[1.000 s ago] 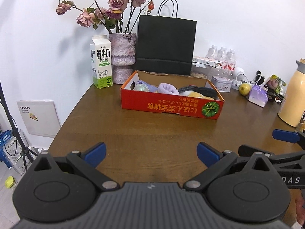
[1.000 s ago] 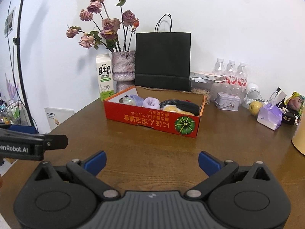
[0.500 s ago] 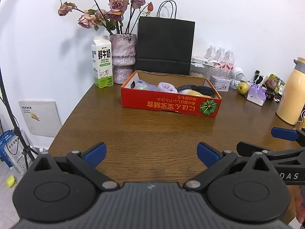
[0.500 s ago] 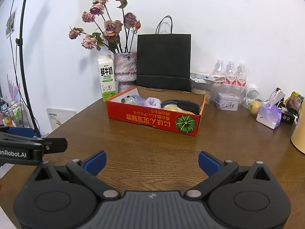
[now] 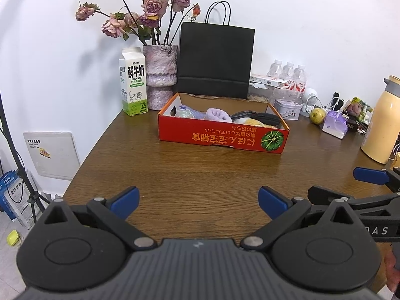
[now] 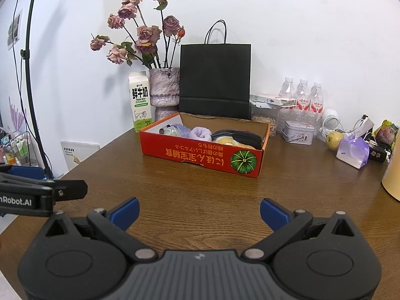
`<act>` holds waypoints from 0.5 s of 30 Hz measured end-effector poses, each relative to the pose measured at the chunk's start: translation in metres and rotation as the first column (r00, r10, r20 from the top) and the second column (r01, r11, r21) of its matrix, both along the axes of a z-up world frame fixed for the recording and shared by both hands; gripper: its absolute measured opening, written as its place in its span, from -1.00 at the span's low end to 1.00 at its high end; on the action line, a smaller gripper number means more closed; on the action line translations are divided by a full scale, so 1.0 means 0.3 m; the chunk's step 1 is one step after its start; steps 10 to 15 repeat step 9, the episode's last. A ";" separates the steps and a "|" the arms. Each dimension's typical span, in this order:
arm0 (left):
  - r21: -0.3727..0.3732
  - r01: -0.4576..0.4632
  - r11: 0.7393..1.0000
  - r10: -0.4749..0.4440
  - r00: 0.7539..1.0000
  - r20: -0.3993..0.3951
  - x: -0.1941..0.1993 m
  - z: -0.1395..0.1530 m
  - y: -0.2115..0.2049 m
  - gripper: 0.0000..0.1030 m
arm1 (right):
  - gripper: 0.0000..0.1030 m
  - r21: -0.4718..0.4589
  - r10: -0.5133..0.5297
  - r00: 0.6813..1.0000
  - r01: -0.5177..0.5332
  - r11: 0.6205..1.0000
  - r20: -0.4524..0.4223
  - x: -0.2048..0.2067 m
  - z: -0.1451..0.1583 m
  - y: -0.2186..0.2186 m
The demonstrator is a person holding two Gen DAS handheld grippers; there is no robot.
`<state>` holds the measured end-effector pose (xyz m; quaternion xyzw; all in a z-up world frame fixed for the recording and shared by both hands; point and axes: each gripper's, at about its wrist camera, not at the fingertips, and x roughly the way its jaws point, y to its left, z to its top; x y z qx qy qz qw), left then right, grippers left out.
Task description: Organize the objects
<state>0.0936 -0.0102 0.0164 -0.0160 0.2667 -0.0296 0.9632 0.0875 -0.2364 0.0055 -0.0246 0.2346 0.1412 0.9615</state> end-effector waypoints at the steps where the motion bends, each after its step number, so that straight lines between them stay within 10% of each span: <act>1: 0.001 0.002 1.000 -0.002 1.000 0.001 -0.002 0.001 -0.001 1.00 | 1.00 0.000 0.000 1.000 0.000 1.000 0.000 0.000 0.000 0.000; 15: 0.018 0.001 1.000 -0.001 1.000 -0.018 -0.001 -0.006 -0.004 1.00 | 1.00 0.000 0.000 1.000 0.000 1.000 0.000 0.000 0.000 0.000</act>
